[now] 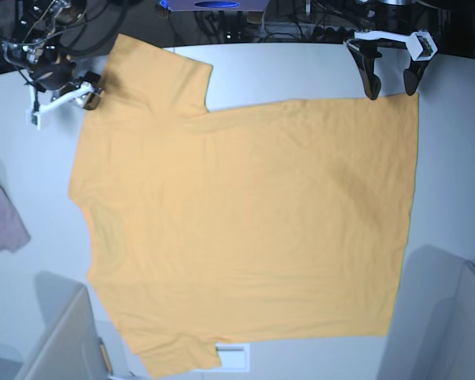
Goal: Fold the T-shirt properly
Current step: 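Lower the right gripper onto the shoulder edge and close it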
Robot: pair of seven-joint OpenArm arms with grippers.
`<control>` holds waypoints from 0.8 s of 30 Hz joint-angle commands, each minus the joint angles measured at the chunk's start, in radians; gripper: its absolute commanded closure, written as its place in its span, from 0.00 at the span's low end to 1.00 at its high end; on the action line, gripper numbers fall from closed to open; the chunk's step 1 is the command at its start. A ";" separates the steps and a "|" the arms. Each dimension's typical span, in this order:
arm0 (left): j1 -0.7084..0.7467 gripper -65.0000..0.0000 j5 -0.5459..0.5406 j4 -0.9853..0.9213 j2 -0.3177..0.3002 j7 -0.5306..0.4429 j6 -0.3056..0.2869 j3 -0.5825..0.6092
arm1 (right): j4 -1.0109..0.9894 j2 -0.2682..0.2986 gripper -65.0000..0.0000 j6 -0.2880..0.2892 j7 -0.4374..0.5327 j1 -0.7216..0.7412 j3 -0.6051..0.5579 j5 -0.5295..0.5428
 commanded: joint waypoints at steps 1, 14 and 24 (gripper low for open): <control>0.016 0.25 0.005 0.018 -0.004 -0.028 -0.002 -0.002 | 0.018 0.008 0.45 0.008 0.013 0.000 0.005 0.014; 0.016 0.25 0.005 0.018 -0.002 -0.028 -0.002 -0.002 | 0.009 0.017 0.45 0.003 0.015 0.029 0.007 0.009; 0.016 0.25 0.005 0.018 -0.002 -0.028 -0.002 -0.010 | -0.126 0.008 0.45 0.005 0.013 0.043 -0.001 0.014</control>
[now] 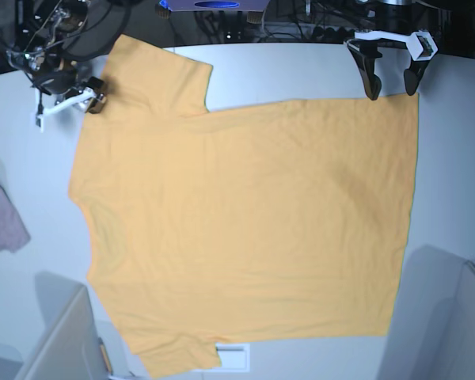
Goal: Fold the T-shirt properly
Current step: 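Lower the right gripper onto the shoulder edge and close it, then lower the left gripper onto the hem corner and close it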
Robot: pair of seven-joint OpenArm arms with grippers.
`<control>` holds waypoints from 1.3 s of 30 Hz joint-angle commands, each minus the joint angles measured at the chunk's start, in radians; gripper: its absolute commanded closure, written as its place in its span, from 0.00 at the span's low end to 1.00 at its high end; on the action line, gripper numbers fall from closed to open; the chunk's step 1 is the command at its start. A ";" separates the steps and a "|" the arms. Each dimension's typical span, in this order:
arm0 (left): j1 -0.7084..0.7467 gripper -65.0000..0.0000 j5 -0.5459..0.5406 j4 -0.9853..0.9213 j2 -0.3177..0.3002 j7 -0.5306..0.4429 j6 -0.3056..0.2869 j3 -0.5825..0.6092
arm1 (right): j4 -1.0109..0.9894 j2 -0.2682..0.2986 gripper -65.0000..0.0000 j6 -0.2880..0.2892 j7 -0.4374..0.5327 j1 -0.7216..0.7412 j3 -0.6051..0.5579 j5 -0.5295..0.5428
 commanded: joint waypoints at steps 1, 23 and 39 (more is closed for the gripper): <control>0.016 0.25 0.005 0.018 -0.005 -0.028 -0.002 -0.006 | 0.004 0.000 0.45 0.004 -0.014 -0.005 0.000 0.001; 0.014 0.25 -0.174 0.010 -0.009 -0.028 -0.001 -0.010 | 0.011 -0.048 0.86 0.007 -0.072 -0.008 -0.083 0.001; -0.006 0.25 -0.429 -0.094 -0.005 -0.025 0.003 -0.084 | 0.011 -0.040 1.00 0.007 -0.080 -0.012 -0.083 0.001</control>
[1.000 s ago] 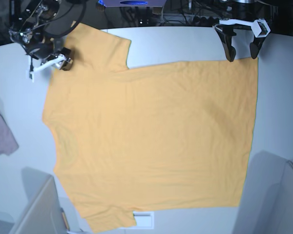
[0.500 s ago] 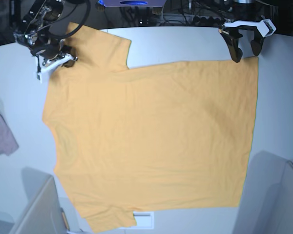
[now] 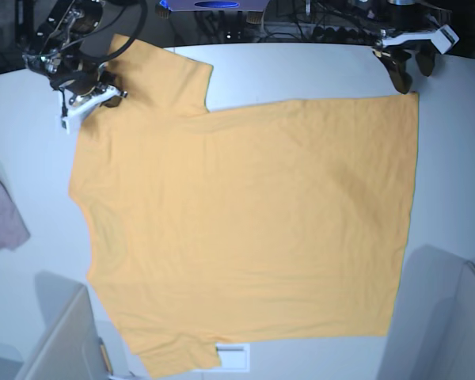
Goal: Fold the T-shirt properly
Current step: 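Lower the left gripper onto the hem corner and close it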
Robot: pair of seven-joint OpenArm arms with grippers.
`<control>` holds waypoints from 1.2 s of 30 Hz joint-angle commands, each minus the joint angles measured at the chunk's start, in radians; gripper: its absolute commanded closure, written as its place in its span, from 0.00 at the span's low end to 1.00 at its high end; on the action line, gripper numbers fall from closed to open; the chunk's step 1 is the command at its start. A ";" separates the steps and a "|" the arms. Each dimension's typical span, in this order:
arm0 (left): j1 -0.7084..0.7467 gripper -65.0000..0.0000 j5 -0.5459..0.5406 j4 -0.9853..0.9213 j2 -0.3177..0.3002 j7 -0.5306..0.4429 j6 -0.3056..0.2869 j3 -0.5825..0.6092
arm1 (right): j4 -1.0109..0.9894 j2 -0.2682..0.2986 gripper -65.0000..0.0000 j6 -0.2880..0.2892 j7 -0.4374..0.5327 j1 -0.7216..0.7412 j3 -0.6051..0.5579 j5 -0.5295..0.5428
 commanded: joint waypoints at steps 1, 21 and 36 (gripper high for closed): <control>0.014 0.25 -0.024 0.010 -0.009 -0.030 -0.007 -0.019 | 0.006 0.005 1.00 -0.001 -0.019 -0.007 0.000 -0.014; -0.161 0.25 -0.087 -0.101 -0.007 0.236 -0.010 -0.054 | 0.006 0.007 1.00 -0.001 -0.019 -0.008 0.000 -0.014; -0.227 0.25 -0.226 -0.210 0.014 0.250 -0.010 -0.055 | 0.006 0.007 1.00 -0.001 -0.012 -0.014 0.000 -0.014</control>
